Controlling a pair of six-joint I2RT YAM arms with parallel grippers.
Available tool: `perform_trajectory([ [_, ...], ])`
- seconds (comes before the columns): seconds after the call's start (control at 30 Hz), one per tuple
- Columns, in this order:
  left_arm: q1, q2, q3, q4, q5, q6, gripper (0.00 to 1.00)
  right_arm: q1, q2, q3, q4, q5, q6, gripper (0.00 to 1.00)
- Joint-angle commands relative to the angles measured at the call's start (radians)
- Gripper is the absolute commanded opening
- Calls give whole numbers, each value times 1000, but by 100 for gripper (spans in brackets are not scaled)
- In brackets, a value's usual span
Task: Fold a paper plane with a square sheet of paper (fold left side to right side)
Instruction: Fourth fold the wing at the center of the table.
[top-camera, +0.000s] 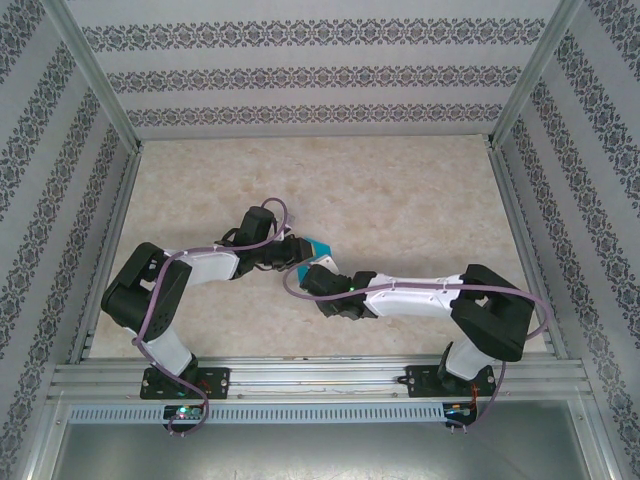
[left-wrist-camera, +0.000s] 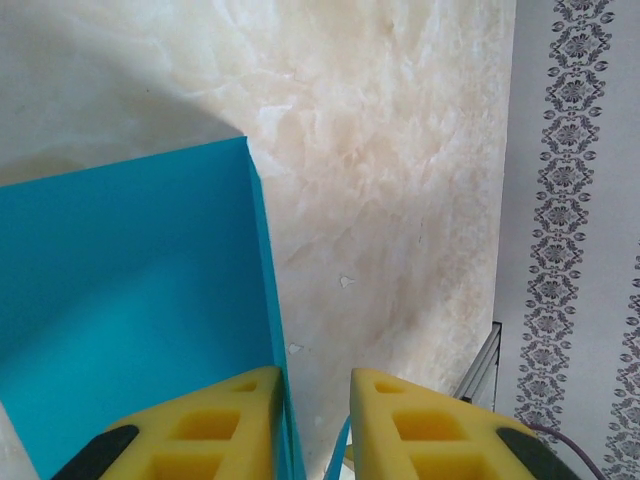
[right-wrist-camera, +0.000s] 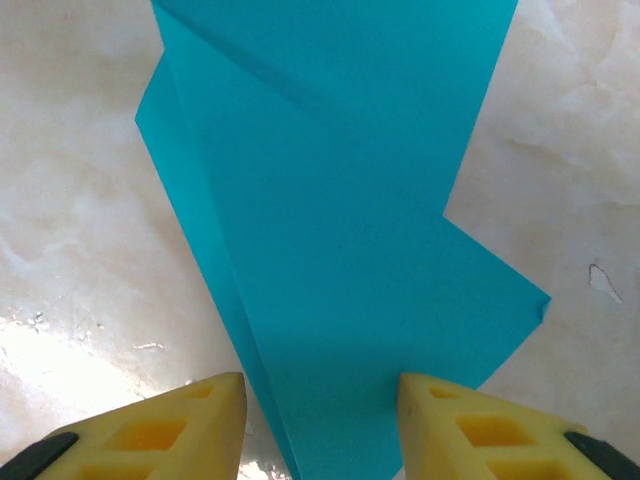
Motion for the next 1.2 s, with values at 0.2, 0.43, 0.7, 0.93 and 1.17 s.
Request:
perform_trajectory([
  [0.2, -11, -12, 22, 4, -6, -1, 25, 21, 30, 30, -15, 45, 10, 37],
  [0.43, -11, -18, 22, -6, -15, 5, 25, 22, 37, 26, -22, 57, 20, 30],
  [0.7, -11, -19, 20, -7, -17, 4, 25, 22, 46, 28, -25, 70, 22, 27],
  [0.93, -4, -58, 7, -36, -37, 23, 29, 21, 44, 25, -30, 67, 24, 9],
  [1.17, 71, -161, -65, -84, -35, 47, 38, 20, 43, 17, -27, 58, 17, 0],
])
